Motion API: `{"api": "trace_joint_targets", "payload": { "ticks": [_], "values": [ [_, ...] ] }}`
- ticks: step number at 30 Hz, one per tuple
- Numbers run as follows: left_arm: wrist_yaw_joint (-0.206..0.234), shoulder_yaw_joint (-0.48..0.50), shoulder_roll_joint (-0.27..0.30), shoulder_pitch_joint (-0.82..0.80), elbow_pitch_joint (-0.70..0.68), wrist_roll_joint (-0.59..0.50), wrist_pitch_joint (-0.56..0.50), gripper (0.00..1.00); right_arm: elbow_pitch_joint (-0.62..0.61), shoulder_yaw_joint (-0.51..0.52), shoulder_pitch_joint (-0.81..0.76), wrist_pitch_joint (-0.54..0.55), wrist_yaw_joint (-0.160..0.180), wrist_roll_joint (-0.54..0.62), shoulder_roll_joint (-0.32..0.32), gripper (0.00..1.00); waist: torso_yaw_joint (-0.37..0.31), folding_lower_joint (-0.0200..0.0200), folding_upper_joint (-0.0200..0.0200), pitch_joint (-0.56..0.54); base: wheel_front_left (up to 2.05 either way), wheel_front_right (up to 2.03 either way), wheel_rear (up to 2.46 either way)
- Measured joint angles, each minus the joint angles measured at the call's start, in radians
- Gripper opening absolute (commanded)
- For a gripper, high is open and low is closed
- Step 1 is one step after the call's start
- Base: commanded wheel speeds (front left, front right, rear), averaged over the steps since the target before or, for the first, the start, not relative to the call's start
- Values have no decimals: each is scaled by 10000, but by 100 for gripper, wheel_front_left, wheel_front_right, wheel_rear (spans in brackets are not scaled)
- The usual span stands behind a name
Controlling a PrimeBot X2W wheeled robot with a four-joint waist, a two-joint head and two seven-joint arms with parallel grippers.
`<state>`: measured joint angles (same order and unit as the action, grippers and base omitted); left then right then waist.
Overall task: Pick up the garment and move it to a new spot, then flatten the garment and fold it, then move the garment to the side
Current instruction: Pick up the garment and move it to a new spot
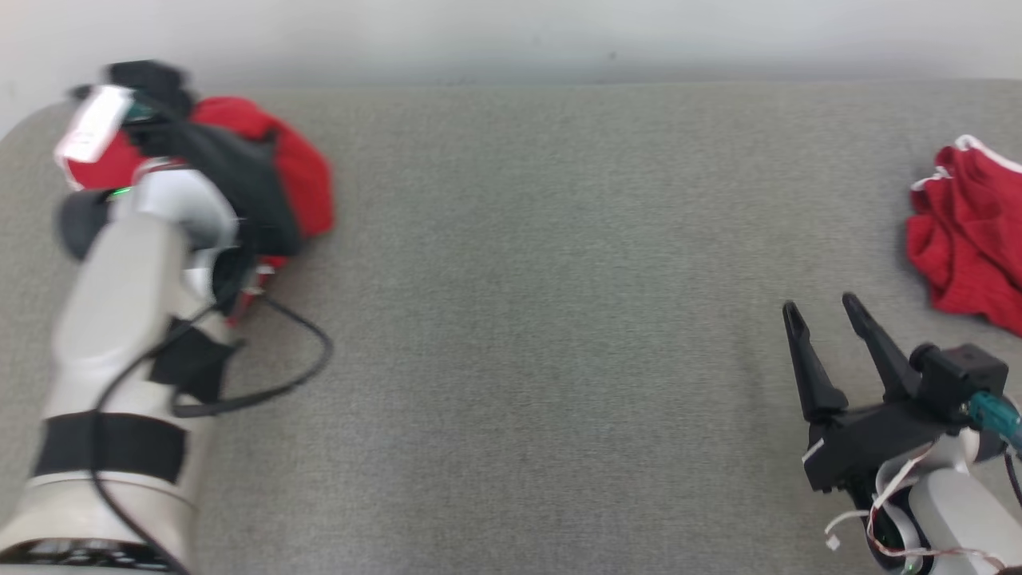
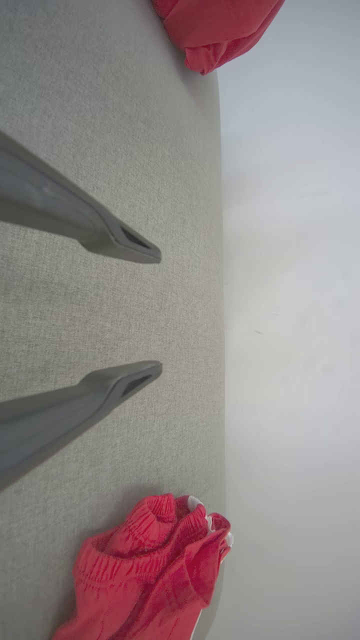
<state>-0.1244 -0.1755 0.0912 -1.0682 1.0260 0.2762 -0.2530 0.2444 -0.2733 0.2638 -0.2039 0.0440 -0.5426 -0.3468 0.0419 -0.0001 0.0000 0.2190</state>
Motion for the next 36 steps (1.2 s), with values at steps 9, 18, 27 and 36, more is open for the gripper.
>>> {"api": "trace_joint_targets", "payload": {
  "ticks": [9, 18, 27, 36],
  "values": [
    [-2, -1962, -495, 804, -1126, 869, 353, 0, 261, 169, -292, -171, 86, -163, 276, 100, -624, 0, 0, -433, 0, 0, 0],
    [-2, -3668, -545, 2516, -2305, 1937, 815, 0, 430, 395, -647, -318, 86, -192, 257, 100, -1153, 0, 0, -940, 0, 0, 0],
    [-2, -5348, -564, 3749, -3710, 2635, 1237, 0, 343, 531, -1070, -353, 90, -196, 228, 100, -1342, -1, -1, -1414, 0, 0, 0],
    [136, -7678, -472, 5245, -5931, 4228, 1590, 0, 165, 529, -1163, -424, 90, -196, 240, 100, -1403, 0, 0, -1435, 0, 0, 0]
  ]
}}
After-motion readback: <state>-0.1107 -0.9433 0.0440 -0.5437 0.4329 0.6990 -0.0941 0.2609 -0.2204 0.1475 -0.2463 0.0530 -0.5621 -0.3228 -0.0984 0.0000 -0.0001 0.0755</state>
